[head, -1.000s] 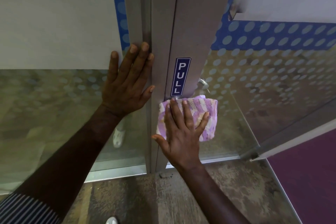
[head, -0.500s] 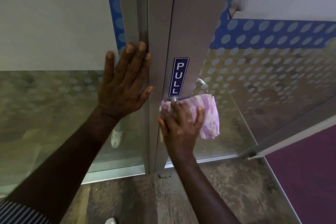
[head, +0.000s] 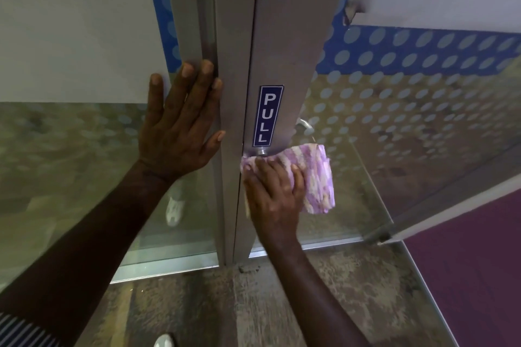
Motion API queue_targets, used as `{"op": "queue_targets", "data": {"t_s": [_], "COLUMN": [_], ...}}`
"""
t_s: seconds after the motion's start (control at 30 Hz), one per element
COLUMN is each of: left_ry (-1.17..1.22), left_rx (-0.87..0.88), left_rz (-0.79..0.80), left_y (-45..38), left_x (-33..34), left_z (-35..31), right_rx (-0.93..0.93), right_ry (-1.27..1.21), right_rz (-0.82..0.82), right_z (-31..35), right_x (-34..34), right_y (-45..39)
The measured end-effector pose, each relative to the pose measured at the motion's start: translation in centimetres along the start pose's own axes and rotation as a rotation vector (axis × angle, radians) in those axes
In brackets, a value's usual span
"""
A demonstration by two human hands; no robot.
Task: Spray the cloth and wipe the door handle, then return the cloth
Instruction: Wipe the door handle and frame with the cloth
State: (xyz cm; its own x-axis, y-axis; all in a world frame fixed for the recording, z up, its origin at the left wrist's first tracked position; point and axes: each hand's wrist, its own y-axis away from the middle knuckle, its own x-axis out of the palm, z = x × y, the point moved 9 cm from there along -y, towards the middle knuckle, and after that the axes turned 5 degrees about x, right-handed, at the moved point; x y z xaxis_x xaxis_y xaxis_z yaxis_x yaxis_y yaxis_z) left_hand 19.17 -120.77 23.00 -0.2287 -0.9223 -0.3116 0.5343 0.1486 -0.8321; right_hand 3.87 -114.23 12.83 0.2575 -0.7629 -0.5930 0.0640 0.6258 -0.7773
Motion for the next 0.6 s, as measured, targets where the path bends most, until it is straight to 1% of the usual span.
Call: {"op": "queue_targets", "data": {"t_s": [0.07,0.1,0.13,0.17,0.27,0.3,0.33,0.37,0.4,0.5,0.53,0.57,0.6], "left_ry": [-0.002,-0.005,-0.003,-0.002,-0.027,-0.024,-0.016,-0.006,0.002,0.007,0.008,0.01,0.008], "left_rx": [0.012,0.014,0.01,0.005,0.0,-0.001,0.0,0.002,0.006,0.014,0.015,0.013,0.011], "left_rz": [0.002,0.004,0.007,0.008,0.014,0.015,0.017,0.022,0.027,0.029,0.023,0.017,0.013], "left_y": [0.1,0.1,0.0,0.0,-0.2,-0.2,-0.3,-0.3,-0.4,-0.2,-0.1,-0.1,-0.1], "left_x": [0.0,0.0,0.0,0.0,-0.1,-0.1,-0.1,-0.2,-0.1,0.0,0.0,0.0,0.1], "left_z": [-0.1,-0.1,-0.1,-0.1,-0.2,-0.2,-0.2,-0.2,-0.1,0.0,0.0,-0.1,-0.2], "right_rx": [-0.156,-0.19,-0.181,-0.133,0.129,0.192,0.217,0.2,0.141,-0.148,-0.184,-0.154,-0.06], "right_ry": [0.024,0.019,0.01,-0.003,-0.037,-0.036,-0.027,-0.013,-0.005,-0.028,-0.035,-0.036,-0.019], "right_rz": [0.006,-0.003,-0.014,-0.02,-0.005,0.004,0.008,0.007,0.005,0.005,0.017,0.031,0.045], "right_z": [-1.2,-2.1,-2.8,-3.2,-1.9,-1.2,-0.8,-0.7,-0.9,-2.2,-2.6,-2.8,-2.7], "right_x": [-1.0,-1.5,-1.9,-2.1,-0.7,-0.1,0.2,0.1,-0.2,-2.1,-2.3,-2.1,-1.6], "right_y": [0.2,0.0,-0.2,-0.5,-0.7,-0.8,-0.9,-1.0,-1.0,-0.7,-0.6,-0.7,-0.9]}}
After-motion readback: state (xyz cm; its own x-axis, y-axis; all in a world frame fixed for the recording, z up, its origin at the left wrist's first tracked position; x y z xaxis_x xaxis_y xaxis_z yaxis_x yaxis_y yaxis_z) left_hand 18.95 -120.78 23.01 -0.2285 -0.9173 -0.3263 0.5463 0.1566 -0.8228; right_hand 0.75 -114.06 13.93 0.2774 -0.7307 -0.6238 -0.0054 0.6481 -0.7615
